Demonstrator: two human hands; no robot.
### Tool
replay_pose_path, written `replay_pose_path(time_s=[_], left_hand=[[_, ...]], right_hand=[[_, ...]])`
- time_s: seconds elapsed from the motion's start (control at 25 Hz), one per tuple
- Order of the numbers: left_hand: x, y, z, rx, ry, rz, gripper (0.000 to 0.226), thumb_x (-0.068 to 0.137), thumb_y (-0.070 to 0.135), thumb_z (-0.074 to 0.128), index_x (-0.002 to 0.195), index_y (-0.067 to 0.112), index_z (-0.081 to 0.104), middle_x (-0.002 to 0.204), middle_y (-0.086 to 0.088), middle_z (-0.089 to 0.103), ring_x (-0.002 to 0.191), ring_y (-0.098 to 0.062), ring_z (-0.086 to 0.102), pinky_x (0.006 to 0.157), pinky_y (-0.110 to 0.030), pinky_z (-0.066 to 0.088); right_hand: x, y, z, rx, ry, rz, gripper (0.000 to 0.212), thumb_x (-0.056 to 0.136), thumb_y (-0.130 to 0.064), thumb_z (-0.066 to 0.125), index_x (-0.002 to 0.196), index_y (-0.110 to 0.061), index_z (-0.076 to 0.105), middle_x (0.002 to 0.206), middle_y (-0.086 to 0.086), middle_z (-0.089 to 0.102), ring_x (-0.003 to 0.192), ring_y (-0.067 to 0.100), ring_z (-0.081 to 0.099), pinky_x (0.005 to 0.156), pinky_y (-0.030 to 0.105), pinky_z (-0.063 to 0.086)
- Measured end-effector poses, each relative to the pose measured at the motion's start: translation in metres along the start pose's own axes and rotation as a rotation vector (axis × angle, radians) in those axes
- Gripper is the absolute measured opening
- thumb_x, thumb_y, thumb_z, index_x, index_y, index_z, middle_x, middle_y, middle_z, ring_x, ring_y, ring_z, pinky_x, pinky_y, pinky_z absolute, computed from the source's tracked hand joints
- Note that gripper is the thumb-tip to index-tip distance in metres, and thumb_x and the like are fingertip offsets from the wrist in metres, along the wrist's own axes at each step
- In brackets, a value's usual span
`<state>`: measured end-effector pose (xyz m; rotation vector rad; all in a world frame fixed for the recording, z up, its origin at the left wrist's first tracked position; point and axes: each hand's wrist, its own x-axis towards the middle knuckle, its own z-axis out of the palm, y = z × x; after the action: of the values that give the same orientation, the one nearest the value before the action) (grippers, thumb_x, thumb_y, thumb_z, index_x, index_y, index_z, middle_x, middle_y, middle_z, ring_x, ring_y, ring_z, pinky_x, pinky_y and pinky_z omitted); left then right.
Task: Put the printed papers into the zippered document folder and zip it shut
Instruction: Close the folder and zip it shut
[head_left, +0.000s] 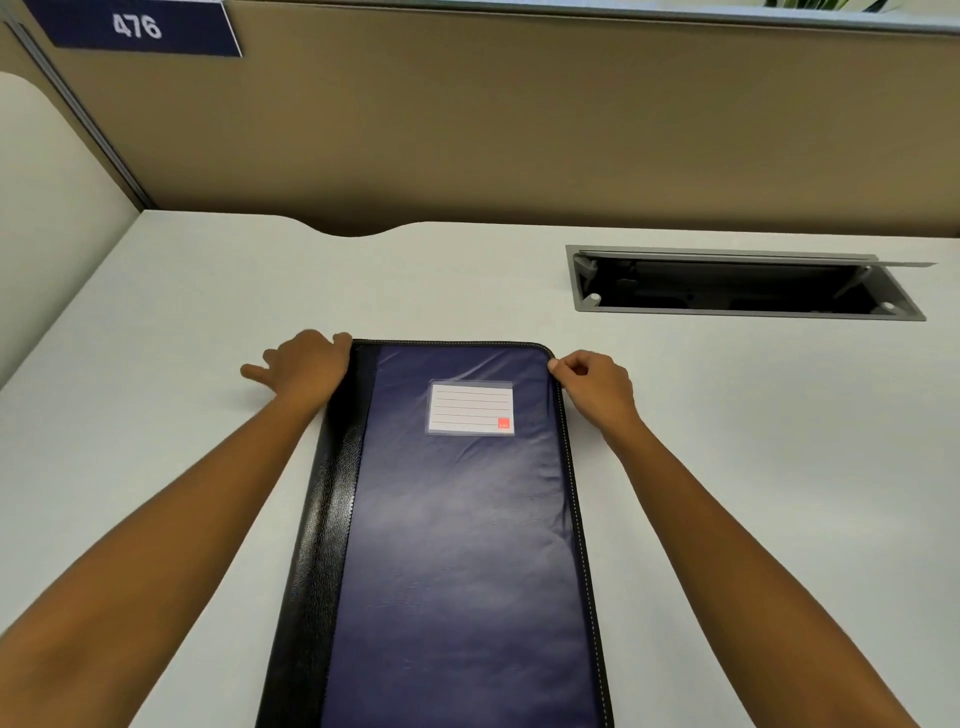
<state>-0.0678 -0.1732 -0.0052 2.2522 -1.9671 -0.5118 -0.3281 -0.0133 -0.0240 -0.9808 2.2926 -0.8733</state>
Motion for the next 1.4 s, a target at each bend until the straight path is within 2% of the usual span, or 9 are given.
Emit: replay_pose_path(time_s=[0.12, 0.28, 0.48, 0.72, 0.88, 1.0, 1.2, 1.28, 1.4], left_hand=[[-0.035, -0.018, 0.012, 0.014, 0.084, 0.097, 0.049, 0.09, 0.051, 0.036, 0.095, 0.004, 0.051, 0.097, -0.015, 0.062, 0.106, -0.037, 0.051, 0.096, -0.049, 0.021], [-0.099, -0.06, 0.021, -0.173, 0.157, 0.17, 0.041, 0.09, 0.053, 0.043, 0.093, 0.012, 0.043, 0.084, -0.007, 0.063, 0.086, -0.033, 0.059, 0.092, -0.046, 0.021], [-0.174, -0.116, 0.024, -0.143, 0.144, 0.094, 0.033, 0.091, 0.053, 0.042, 0.093, 0.021, 0.05, 0.085, 0.001, 0.063, 0.086, -0.024, 0.059, 0.091, -0.046, 0.02], [-0.189, -0.122, 0.026, -0.143, 0.169, 0.099, 0.031, 0.094, 0.043, 0.043, 0.089, 0.015, 0.054, 0.088, -0.004, 0.061, 0.086, -0.027, 0.056, 0.089, -0.047, 0.021], [-0.182, -0.116, 0.031, -0.147, 0.209, 0.116, 0.033, 0.094, 0.042, 0.045, 0.088, 0.011, 0.055, 0.087, -0.007, 0.061, 0.085, -0.029, 0.056, 0.089, -0.049, 0.024], [-0.18, -0.114, 0.034, -0.158, 0.251, 0.137, 0.035, 0.094, 0.043, 0.045, 0.088, 0.01, 0.056, 0.087, -0.008, 0.061, 0.085, -0.029, 0.056, 0.09, -0.049, 0.025], [-0.185, -0.118, 0.035, -0.16, 0.294, 0.202, 0.034, 0.096, 0.036, 0.044, 0.098, 0.007, 0.06, 0.096, -0.013, 0.063, 0.088, -0.029, 0.056, 0.085, -0.046, 0.033], [-0.189, -0.119, 0.032, -0.185, 0.279, 0.259, 0.033, 0.096, 0.032, 0.045, 0.109, 0.005, 0.058, 0.107, -0.014, 0.062, 0.096, -0.03, 0.057, 0.084, -0.043, 0.041], [-0.198, -0.123, 0.025, -0.259, 0.242, 0.332, 0.035, 0.095, 0.025, 0.049, 0.122, 0.003, 0.052, 0.119, -0.017, 0.058, 0.104, -0.031, 0.056, 0.085, -0.039, 0.047]], right_hand=[[-0.029, 0.007, -0.001, -0.075, -0.016, -0.013, 0.03, 0.09, -0.045, 0.054, 0.093, -0.018, 0.068, 0.087, -0.003, 0.066, 0.095, 0.023, 0.061, 0.093, 0.044, 0.046], [-0.078, 0.028, 0.005, -0.099, 0.03, 0.004, 0.028, 0.086, -0.048, 0.057, 0.084, -0.022, 0.067, 0.091, 0.002, 0.067, 0.091, 0.024, 0.061, 0.083, 0.038, 0.049], [-0.157, 0.058, 0.009, -0.026, 0.104, 0.011, 0.02, 0.087, -0.038, 0.062, 0.078, -0.02, 0.066, 0.095, 0.005, 0.061, 0.091, 0.024, 0.057, 0.08, 0.033, 0.047], [-0.162, 0.063, 0.017, -0.02, 0.176, 0.04, 0.014, 0.084, -0.035, 0.065, 0.073, -0.026, 0.063, 0.096, 0.007, 0.067, 0.09, 0.026, 0.061, 0.075, 0.032, 0.047], [-0.153, 0.057, 0.02, -0.11, 0.189, 0.063, 0.018, 0.085, -0.038, 0.062, 0.084, -0.022, 0.068, 0.104, 0.007, 0.066, 0.098, 0.028, 0.06, 0.079, 0.034, 0.047], [-0.156, 0.048, 0.017, -0.118, 0.218, 0.069, 0.024, 0.088, -0.038, 0.06, 0.091, -0.017, 0.07, 0.101, 0.007, 0.069, 0.098, 0.03, 0.061, 0.08, 0.036, 0.049], [-0.185, 0.037, 0.037, -0.355, 0.372, 0.001, 0.03, 0.099, -0.032, 0.041, 0.106, -0.01, 0.06, 0.106, 0.011, 0.062, 0.095, 0.028, 0.057, 0.08, 0.038, 0.045], [-0.193, 0.034, 0.039, -0.314, 0.411, -0.042, 0.025, 0.099, -0.024, 0.04, 0.112, -0.009, 0.056, 0.111, 0.011, 0.06, 0.098, 0.027, 0.055, 0.081, 0.036, 0.044], [-0.208, 0.026, 0.028, -0.104, 0.33, -0.027, 0.029, 0.099, -0.018, 0.039, 0.126, -0.011, 0.048, 0.126, 0.008, 0.055, 0.111, 0.023, 0.052, 0.091, 0.03, 0.042]])
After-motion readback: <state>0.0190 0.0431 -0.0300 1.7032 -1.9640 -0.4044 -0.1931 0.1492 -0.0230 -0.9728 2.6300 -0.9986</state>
